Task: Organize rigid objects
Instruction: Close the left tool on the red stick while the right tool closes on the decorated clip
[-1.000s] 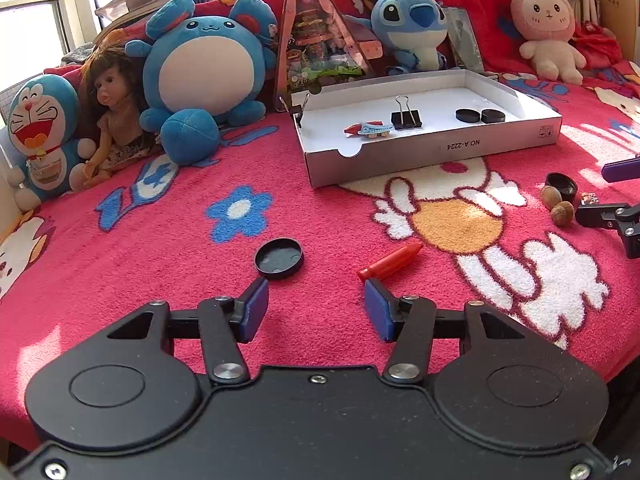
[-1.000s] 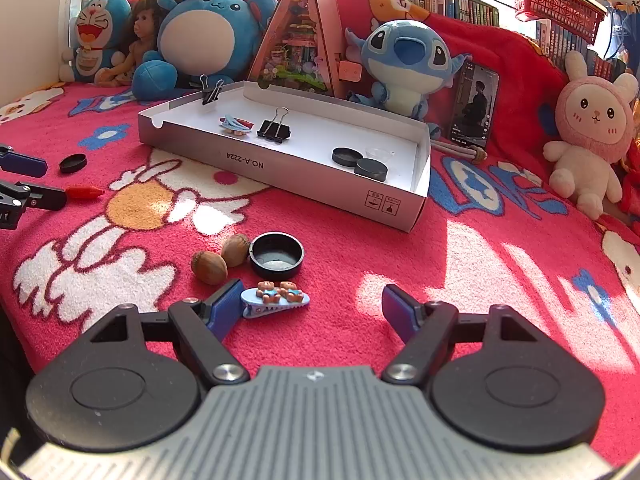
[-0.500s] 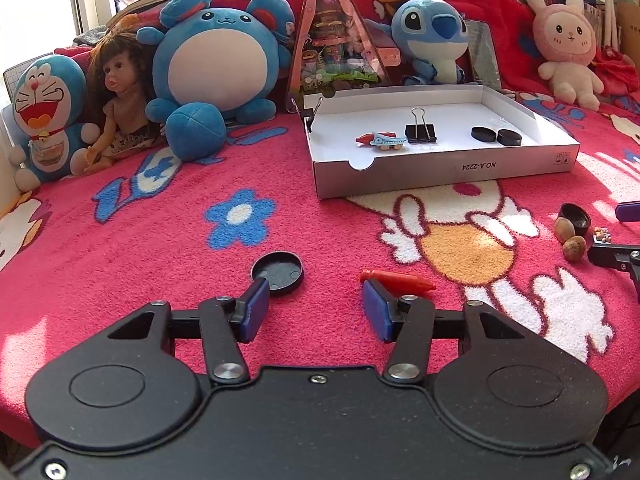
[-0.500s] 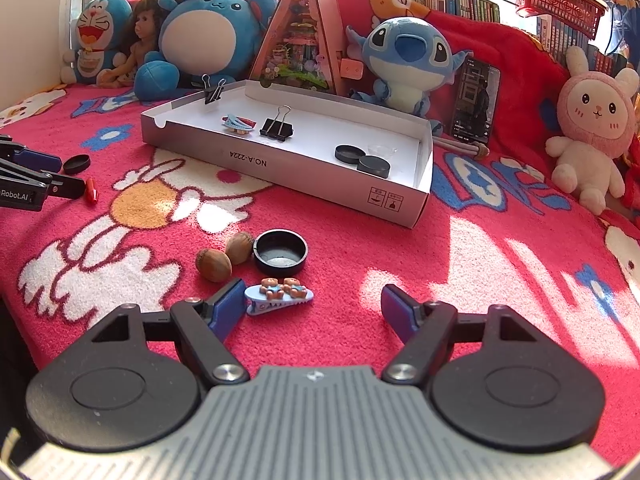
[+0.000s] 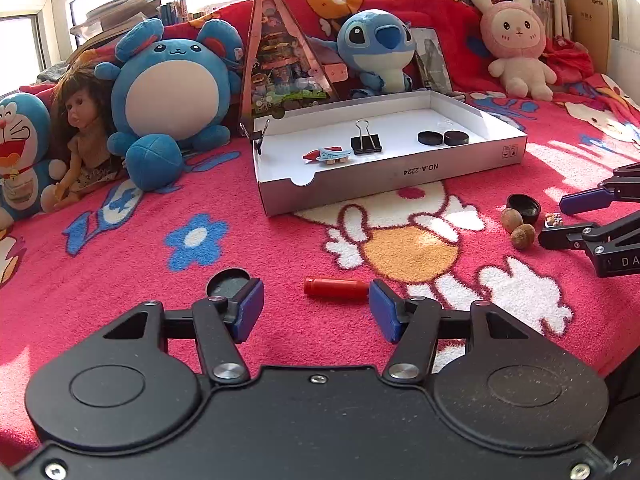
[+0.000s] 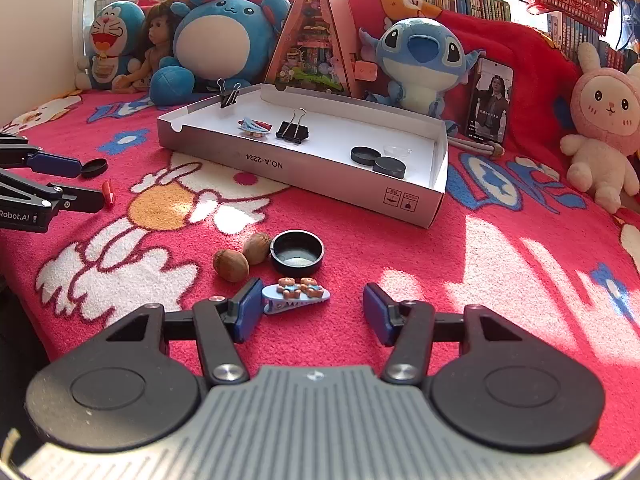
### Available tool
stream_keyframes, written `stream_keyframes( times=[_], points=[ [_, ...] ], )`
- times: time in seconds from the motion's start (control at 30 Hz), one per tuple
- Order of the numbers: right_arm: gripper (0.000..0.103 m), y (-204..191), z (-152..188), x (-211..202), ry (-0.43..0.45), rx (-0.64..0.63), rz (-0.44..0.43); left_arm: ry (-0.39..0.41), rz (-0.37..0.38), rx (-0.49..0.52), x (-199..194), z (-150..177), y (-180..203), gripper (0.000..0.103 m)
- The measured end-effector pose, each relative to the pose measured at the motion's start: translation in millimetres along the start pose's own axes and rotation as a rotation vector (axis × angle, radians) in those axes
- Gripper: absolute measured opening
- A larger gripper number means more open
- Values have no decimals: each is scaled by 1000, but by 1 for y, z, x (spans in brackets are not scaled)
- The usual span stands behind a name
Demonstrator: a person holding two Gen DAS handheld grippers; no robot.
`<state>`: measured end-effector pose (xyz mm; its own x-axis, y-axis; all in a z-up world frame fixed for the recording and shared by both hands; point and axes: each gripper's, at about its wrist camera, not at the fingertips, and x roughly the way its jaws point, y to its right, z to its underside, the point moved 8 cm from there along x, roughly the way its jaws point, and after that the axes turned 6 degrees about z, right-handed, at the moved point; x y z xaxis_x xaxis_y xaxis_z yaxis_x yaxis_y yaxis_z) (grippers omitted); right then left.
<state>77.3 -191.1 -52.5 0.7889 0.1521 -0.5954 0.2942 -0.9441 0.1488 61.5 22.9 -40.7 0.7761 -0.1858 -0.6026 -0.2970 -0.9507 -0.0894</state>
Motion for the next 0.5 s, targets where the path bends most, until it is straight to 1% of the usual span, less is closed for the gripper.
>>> stream_keyframes(
  times=[0.1,0.27,0.3,0.37,0.5],
  points=[
    [59,-2,0,-1,3,-5,-5,-3,9,9,5,0,5,56],
    [48,-6,0,-3,7,-14,-11,2,13,-12,14,0,2,55],
    [43,-7,0,-3,9,-14,-15,3,16,-15,16,-1,1,53],
    [41,-9,-1,-4,10,-15,-19,-7,38,-26,20,0,1,43],
    [40,-9,-4,-6,15,0,-19,-14,50,-85,21,-2,-3,43]
  ],
)
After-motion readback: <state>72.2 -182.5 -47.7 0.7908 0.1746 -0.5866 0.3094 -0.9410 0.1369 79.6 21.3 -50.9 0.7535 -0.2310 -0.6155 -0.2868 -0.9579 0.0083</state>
